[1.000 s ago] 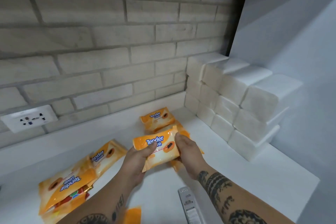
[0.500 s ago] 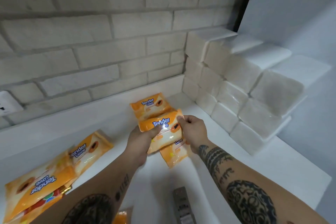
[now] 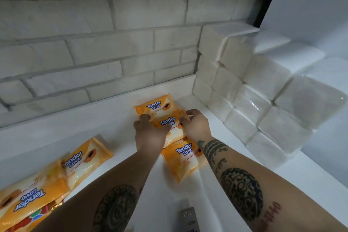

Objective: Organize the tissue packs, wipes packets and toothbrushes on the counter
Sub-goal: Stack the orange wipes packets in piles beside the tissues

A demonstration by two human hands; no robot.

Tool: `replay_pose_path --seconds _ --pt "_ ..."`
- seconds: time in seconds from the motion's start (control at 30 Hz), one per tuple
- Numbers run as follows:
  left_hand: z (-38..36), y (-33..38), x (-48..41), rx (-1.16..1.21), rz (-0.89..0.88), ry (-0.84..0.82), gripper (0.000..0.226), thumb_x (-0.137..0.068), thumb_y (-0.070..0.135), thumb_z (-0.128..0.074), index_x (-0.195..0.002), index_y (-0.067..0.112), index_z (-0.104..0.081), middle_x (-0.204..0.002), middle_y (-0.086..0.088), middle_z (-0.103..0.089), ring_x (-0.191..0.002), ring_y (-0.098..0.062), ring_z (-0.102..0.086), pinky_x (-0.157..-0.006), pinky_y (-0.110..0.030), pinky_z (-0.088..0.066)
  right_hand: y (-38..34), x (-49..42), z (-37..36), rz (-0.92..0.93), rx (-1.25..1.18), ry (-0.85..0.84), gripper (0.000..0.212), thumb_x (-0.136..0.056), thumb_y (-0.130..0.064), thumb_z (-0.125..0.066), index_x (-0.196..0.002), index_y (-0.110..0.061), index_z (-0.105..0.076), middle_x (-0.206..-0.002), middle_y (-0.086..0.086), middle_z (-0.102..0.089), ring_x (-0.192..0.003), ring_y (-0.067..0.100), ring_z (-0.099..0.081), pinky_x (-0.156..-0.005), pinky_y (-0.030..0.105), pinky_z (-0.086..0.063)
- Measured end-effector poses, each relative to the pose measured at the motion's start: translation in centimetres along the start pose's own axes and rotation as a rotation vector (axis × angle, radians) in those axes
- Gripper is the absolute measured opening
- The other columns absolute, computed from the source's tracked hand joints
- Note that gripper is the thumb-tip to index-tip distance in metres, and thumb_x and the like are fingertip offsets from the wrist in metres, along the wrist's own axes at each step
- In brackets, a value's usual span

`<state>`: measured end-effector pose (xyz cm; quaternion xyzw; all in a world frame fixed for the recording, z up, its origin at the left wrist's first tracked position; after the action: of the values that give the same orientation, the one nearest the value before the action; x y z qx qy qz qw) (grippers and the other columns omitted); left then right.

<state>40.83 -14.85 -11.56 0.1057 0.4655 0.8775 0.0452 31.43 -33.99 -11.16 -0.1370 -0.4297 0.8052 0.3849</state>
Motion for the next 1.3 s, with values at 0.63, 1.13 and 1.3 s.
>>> replay_pose_path --seconds 0.63,1.13,1.3 --pt "1.6 -1.9 0.3 -0.427 -0.263 -0.162 0.066 -0.095 0.074 -0.028 -0.131 0.032 -0.064 -0.153 -0.008 -0.045 -0.14 -0.033 -0.046 -0.117 -0.042 -0.035 -1.8 2.9 0.3 0.07 0.318 0.066 0.054 -0.106 -0.045 -0.043 -0.154 -0.02 -0.041 -0.156 0.008 -0.043 -0.139 0.034 -0.038 -0.109 0.05 -0.033" --pt "10.8 -10.3 13.3 -0.689 -0.253 -0.676 0.069 -0.07 0.06 -0.078 -0.133 0.036 -0.061 -0.139 0.013 -0.06 -0.125 -0.014 -0.056 -0.104 -0.035 -0.046 -5.2 21.4 -5.9 0.285 0.253 -0.224 0.025 -0.094 -0.039 -0.065 -0.114 -0.025 -0.072 -0.114 -0.005 -0.07 -0.115 0.025 -0.062 -0.103 0.048 -0.049" --pt "12.9 -14.9 18.5 -1.066 -0.376 -0.741 0.096 -0.052 0.076 -0.079 -0.133 0.034 -0.049 -0.138 0.004 -0.046 -0.134 -0.027 -0.039 -0.108 -0.053 -0.031 -1.6 29.0 -11.5 0.151 0.42 -0.422 0.028 -0.082 -0.052 -0.051 -0.086 -0.025 -0.059 -0.096 -0.002 -0.066 -0.095 0.025 -0.062 -0.088 0.039 -0.054"
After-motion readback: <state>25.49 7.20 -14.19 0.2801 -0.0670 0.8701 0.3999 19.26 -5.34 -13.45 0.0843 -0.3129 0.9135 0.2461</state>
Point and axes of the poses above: each hand's wrist, its own x-axis away from the middle knuckle, its own z-axis out of the back of the hand, y = z × x, the point moved 10 cm from there along -x, towards the middle knuckle
